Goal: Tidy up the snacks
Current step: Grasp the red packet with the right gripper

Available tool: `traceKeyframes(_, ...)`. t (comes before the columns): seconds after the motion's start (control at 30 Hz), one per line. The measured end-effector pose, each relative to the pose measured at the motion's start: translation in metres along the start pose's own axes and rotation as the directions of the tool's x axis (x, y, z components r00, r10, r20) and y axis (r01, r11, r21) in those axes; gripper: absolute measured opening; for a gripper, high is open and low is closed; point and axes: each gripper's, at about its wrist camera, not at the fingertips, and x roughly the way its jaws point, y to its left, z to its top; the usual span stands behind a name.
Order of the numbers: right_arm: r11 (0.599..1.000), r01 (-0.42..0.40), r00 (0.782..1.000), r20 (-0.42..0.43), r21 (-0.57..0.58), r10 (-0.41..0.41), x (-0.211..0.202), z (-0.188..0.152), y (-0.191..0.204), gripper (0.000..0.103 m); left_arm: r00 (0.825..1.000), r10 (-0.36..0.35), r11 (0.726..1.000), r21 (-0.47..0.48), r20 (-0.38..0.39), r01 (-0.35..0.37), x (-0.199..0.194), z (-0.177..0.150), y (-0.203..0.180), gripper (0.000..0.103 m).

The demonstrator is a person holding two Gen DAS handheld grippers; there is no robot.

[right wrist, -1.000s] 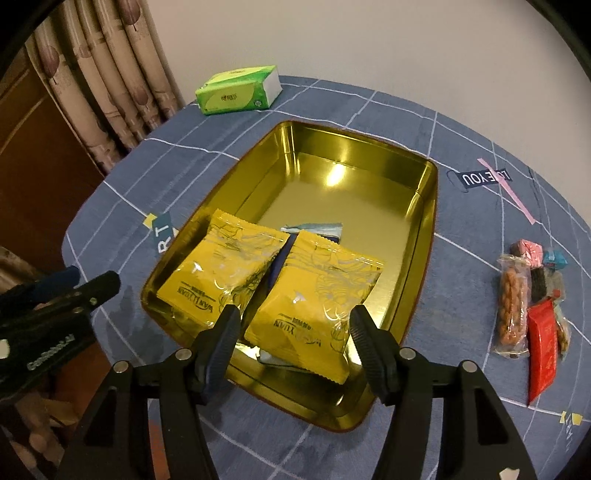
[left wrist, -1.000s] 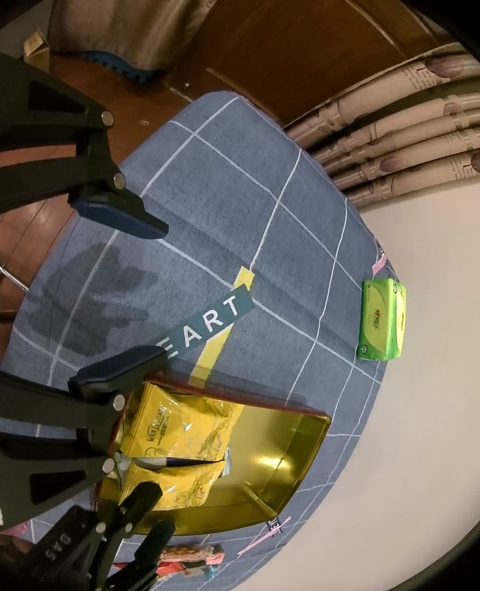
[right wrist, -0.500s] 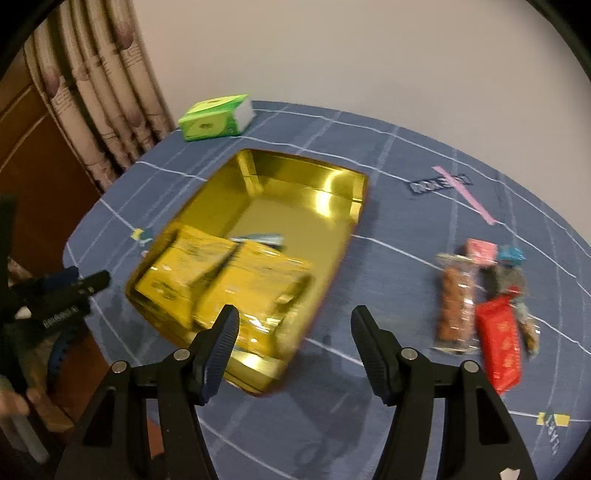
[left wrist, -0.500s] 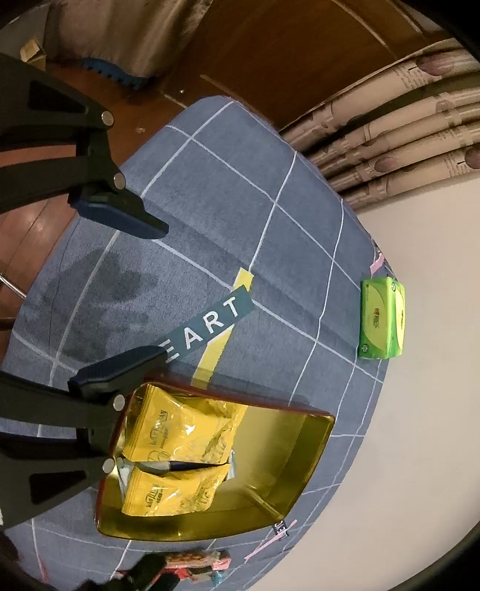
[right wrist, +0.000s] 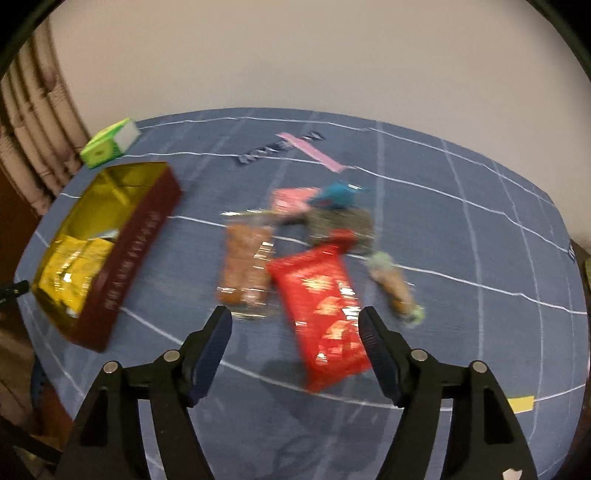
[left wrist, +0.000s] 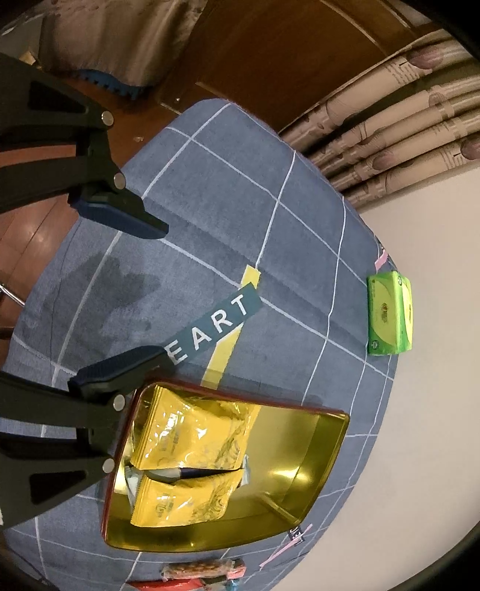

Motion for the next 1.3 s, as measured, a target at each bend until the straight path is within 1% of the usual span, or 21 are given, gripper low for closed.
traceKeyframes(0.13, 1.0, -0.017, 0.999, -0.028, -0.013, 0.017, 0.016, -0.008, -0.02, 0.07, 1.0, 0.004, 1.0, 0.007, 0.012, -0.004, -0.004, 0.0, -0.003, 0.062)
traceKeyframes(0.2, 0.999, -0.039, 0.998, -0.045, -0.025, 0.038, 0.025, -0.011, -0.026, 0.07, 1.0, 0.001, 1.0, 0.008, 0.013, -0.001, -0.007, -0.001, -0.005, 0.062)
traceKeyframes(0.33, 0.996, -0.064, 0.997, -0.055, -0.057, 0.061, 0.036, -0.015, -0.026, 0.07, 1.0, -0.001, 1.0, 0.023, 0.007, 0.0, -0.013, -0.002, -0.016, 0.062)
traceKeyframes(0.5, 0.993, -0.056, 0.998, -0.041, -0.099, 0.052, 0.047, -0.012, -0.023, 0.07, 1.0, -0.022, 0.998, 0.06, 0.005, 0.021, -0.023, -0.002, -0.038, 0.062)
traceKeyframes(0.6, 0.992, -0.062, 0.998, -0.03, -0.107, 0.059, 0.052, -0.01, -0.024, 0.069, 0.999, -0.035, 0.995, 0.097, 0.016, 0.033, -0.032, 0.001, -0.057, 0.062)
traceKeyframes(0.7, 0.991, -0.067, 0.998, -0.012, -0.113, 0.066, 0.054, -0.008, -0.025, 0.068, 0.998, -0.067, 0.989, 0.13, 0.018, 0.064, -0.04, 0.005, -0.079, 0.062)
traceKeyframes(0.8, 0.99, -0.067, 0.998, 0.005, -0.121, 0.068, 0.054, -0.009, -0.024, 0.062, 0.996, -0.088, 0.982, 0.168, 0.017, 0.084, -0.044, 0.008, -0.104, 0.062)
traceKeyframes(0.83, 0.99, -0.062, 0.998, 0.01, -0.127, 0.064, 0.054, -0.009, -0.022, 0.058, 0.996, -0.093, 0.98, 0.178, 0.016, 0.089, -0.045, 0.007, -0.112, 0.062)
traceKeyframes(0.87, 0.989, -0.061, 0.998, 0.018, -0.132, 0.064, 0.053, -0.011, -0.021, 0.052, 0.995, -0.103, 0.976, 0.192, 0.015, 0.099, -0.047, 0.007, -0.122, 0.062)
traceKeyframes(1.0, 0.99, -0.041, 0.998, 0.039, -0.132, 0.046, 0.051, -0.014, -0.02, 0.046, 0.989, -0.148, 0.962, 0.234, 0.014, 0.141, -0.053, 0.003, -0.152, 0.062)
traceKeyframes(1.07, 0.992, -0.045, 0.997, 0.052, -0.116, 0.051, 0.049, -0.017, -0.023, 0.043, 0.986, -0.17, 0.952, 0.259, 0.005, 0.162, -0.053, 0.001, -0.171, 0.062)
traceKeyframes(1.23, 0.997, -0.022, 0.997, 0.072, -0.074, 0.027, 0.043, -0.026, -0.033, 0.042, 0.975, -0.22, 0.929, 0.3, -0.016, 0.215, -0.054, -0.002, -0.213, 0.062)
traceKeyframes(1.3, 0.998, 0.01, 0.997, 0.081, -0.057, -0.005, 0.041, -0.029, -0.039, 0.042, 0.972, -0.233, 0.921, 0.316, -0.017, 0.226, -0.052, -0.003, -0.229, 0.062)
